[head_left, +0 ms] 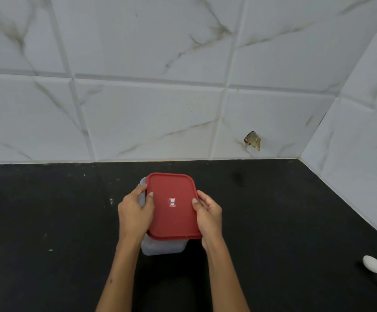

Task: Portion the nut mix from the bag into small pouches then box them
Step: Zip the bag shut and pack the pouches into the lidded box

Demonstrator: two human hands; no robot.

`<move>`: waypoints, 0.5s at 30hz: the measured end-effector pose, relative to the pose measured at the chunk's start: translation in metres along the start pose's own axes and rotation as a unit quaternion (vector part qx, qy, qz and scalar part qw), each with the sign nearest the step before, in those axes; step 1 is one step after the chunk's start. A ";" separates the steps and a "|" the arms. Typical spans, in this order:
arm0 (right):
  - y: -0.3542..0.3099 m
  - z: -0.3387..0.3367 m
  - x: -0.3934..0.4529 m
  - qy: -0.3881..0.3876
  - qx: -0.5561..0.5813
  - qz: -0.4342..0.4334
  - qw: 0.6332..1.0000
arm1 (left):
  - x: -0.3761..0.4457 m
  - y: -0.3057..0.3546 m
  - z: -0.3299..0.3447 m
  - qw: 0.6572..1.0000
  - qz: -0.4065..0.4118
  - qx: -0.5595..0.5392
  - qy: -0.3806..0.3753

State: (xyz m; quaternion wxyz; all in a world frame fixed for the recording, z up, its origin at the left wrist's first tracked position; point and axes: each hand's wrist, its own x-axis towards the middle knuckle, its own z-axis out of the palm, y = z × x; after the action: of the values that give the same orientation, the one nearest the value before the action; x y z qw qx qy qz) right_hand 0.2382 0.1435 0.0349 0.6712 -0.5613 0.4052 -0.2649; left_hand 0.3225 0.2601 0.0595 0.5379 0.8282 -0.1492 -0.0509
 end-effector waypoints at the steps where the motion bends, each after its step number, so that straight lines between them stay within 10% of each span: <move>1: -0.001 0.001 0.000 -0.004 -0.007 -0.003 1.000 | 0.001 -0.002 0.000 1.000 -0.008 -0.003 -0.002; 15: -0.002 0.019 -0.006 -0.011 -0.123 -0.068 0.990 | 0.008 -0.018 0.001 0.994 -0.060 -0.068 0.062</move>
State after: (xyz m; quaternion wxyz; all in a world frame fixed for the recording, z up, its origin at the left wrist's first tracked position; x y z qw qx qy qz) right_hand 0.2513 0.1584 0.0389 0.5814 -0.6692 0.3882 -0.2520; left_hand 0.3338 0.2638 0.0434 0.5971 0.7987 -0.0614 -0.0416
